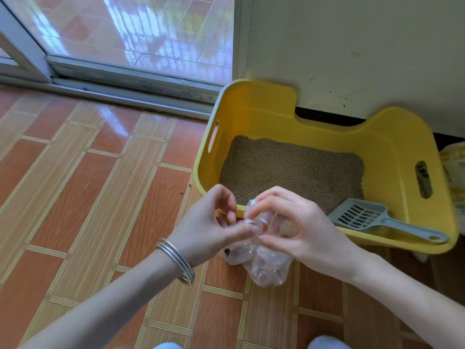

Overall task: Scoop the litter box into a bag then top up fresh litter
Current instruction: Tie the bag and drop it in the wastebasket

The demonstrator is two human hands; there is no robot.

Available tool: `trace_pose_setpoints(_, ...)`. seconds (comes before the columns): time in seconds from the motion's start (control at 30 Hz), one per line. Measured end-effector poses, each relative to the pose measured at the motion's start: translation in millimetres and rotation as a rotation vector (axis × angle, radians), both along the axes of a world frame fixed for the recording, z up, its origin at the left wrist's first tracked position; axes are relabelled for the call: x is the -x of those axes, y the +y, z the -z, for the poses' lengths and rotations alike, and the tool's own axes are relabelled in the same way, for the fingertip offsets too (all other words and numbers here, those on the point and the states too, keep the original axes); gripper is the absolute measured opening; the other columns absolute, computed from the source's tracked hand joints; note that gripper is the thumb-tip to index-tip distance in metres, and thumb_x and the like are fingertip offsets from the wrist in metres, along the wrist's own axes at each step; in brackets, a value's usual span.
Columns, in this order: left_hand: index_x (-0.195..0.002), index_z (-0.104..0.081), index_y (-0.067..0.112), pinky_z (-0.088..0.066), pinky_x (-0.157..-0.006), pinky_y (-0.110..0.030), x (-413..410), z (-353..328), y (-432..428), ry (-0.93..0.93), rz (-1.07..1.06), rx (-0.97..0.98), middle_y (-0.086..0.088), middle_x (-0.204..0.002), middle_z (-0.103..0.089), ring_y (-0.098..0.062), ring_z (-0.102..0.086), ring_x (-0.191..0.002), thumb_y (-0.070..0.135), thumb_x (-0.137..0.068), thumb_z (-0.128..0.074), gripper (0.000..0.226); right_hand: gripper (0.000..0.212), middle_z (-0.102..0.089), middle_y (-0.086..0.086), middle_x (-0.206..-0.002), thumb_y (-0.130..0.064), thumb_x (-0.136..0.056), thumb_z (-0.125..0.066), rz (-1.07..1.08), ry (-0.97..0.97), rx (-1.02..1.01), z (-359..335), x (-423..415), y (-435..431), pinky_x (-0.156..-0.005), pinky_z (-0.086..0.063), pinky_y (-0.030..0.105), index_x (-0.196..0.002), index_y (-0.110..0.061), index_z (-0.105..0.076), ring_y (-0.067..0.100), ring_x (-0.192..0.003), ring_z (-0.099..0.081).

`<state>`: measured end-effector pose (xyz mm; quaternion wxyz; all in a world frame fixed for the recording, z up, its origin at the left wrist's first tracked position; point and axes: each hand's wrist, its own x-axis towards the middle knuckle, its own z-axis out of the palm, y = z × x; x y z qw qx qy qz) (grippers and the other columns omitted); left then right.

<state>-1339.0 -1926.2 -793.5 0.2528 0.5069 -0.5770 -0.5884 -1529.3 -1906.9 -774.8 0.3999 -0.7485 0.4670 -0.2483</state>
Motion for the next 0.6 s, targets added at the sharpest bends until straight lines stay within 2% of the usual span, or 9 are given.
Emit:
trace_pose_setpoints(0.1, -0.080, -0.051, 0.024, -0.051, -0.061, -0.041, 0.3, -0.3, -1.7, 0.026, 0.075, -0.082, 0.009, -0.069, -0.056, -0.015, -0.054, -0.059, 0.050, -0.050, -0.077, 0.047, 0.016, -0.059, -0.006, -0.099, -0.024, -0.076, -0.071, 0.004, -0.039, 0.018, 2.0, -1.3, -0.2, -0.074, -0.046, 0.017, -0.086, -0.013, -0.065, 0.007, -0.091, -0.058)
trace_pose_setpoints(0.2, -0.079, -0.056, 0.019, -0.037, -0.053, -0.023, 1.6, -2.7, -3.6, 0.208, 0.069, -0.318, 0.006, -0.066, -0.055, -0.008, -0.047, -0.052, 0.041, -0.052, -0.073, 0.039, 0.010, -0.059, -0.007, -0.095, -0.023, -0.076, -0.068, 0.042, -0.105, -0.013, 6.2, -1.2, -0.2, -0.073, -0.044, 0.014, -0.076, -0.014, -0.064, 0.006, -0.089, -0.058)
trace_pose_setpoints(0.27, -0.079, -0.061, 0.018, -0.035, -0.053, -0.022, 1.6, -2.9, -4.7, 0.282, 0.022, -0.423, 0.001, -0.069, -0.056, -0.012, -0.048, -0.055, 0.036, -0.056, -0.072, 0.031, 0.007, -0.058, -0.006, -0.096, -0.017, -0.076, -0.070, 0.041, -0.146, -0.073, 7.8, -1.3, -0.2, -0.076, -0.041, 0.012, -0.075, -0.013, -0.065, 0.008, -0.091, -0.058)
trace_pose_setpoints(0.37, -0.085, -0.067, 0.019, -0.042, -0.065, -0.026, 0.8, 1.7, -2.1, 0.279, 0.074, -0.375, -0.003, -0.080, -0.062, -0.018, -0.055, -0.073, 0.041, -0.063, -0.071, 0.031, 0.007, -0.057, -0.005, -0.098, -0.016, -0.076, -0.071, 0.014, -0.183, -0.116, 7.8, -1.1, -0.2, -0.080, -0.043, 0.015, -0.076, -0.013, -0.065, 0.013, -0.095, -0.058)
trace_pose_setpoints(0.5, -0.082, -0.062, 0.016, -0.039, -0.061, -0.020, 2.3, 3.6, 3.5, 0.271, 0.055, -0.313, 0.001, -0.076, -0.062, -0.007, -0.053, -0.066, 0.031, -0.072, -0.069, 0.020, 0.012, -0.055, -0.006, -0.106, -0.023, -0.079, -0.070, -0.024, -0.143, -0.092, 7.9, 1.3, 2.0, -0.084, -0.041, 0.014, -0.076, -0.015, -0.062, 0.012, -0.102, -0.056)
trace_pose_setpoints(0.6, -0.078, -0.061, 0.019, -0.036, -0.066, -0.029, 0.5, 9.1, 10.3, 0.319, -0.018, -0.357, -0.007, -0.081, -0.060, -0.018, -0.050, -0.072, 0.033, -0.068, -0.071, 0.020, 0.016, -0.047, -0.008, -0.113, -0.035, -0.078, -0.068, 0.027, -0.176, -0.173, 9.6, 4.9, 6.9, -0.085, -0.045, 0.021, -0.075, -0.022, -0.060, 0.013, -0.103, -0.054)
